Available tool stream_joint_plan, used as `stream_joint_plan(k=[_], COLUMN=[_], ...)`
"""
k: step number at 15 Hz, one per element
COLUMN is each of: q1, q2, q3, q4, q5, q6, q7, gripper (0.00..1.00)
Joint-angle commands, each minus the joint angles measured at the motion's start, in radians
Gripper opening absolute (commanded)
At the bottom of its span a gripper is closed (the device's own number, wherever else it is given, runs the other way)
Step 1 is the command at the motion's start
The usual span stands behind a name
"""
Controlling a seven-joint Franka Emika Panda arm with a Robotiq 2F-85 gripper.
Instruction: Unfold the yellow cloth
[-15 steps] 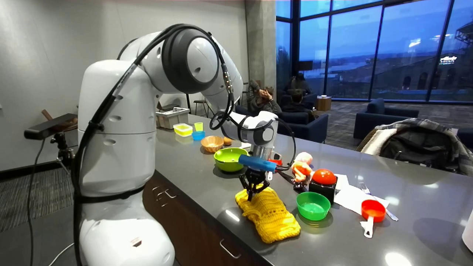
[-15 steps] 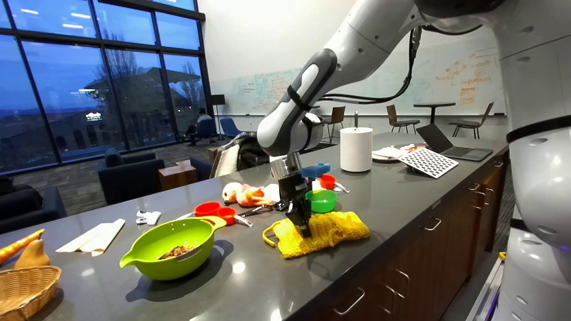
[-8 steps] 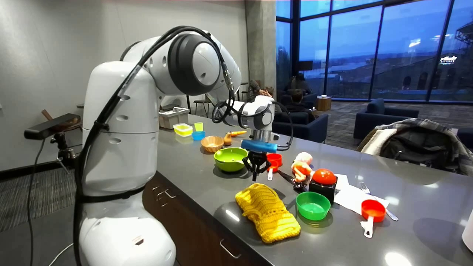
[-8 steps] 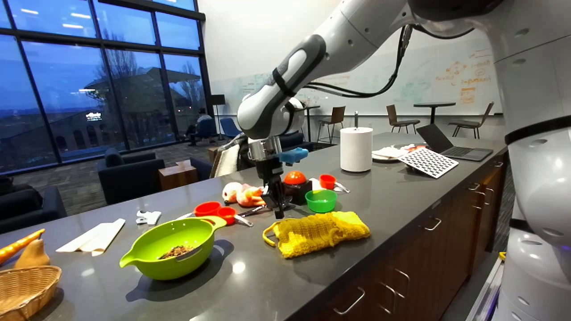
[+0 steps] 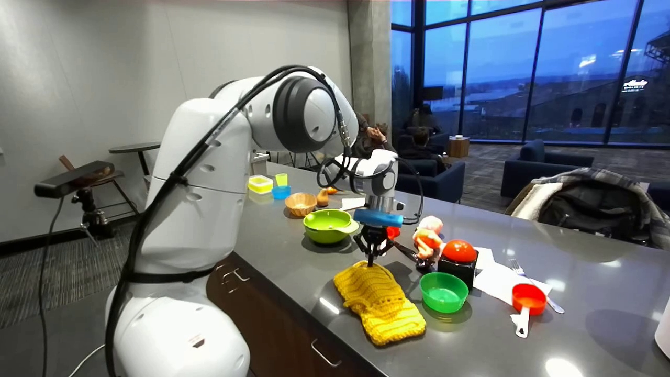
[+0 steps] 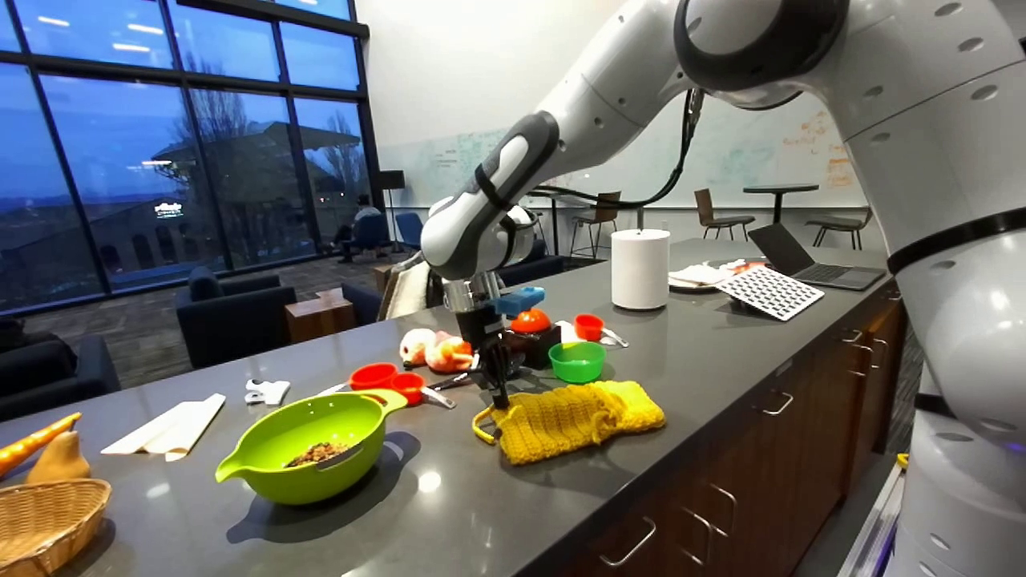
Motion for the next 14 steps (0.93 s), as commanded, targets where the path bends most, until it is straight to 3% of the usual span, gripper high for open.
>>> stream_joint_plan(k=[1,14], q1=[-0.019,-0.046], q2=[0.022,0.010], q3=[-0.023,-0.017], q4=[0.032,-0.025], q5=[-0.044,0.043], q6=[-0.041,-0.125], q7=[0.010,0.083], gripper=[0.00,0.00])
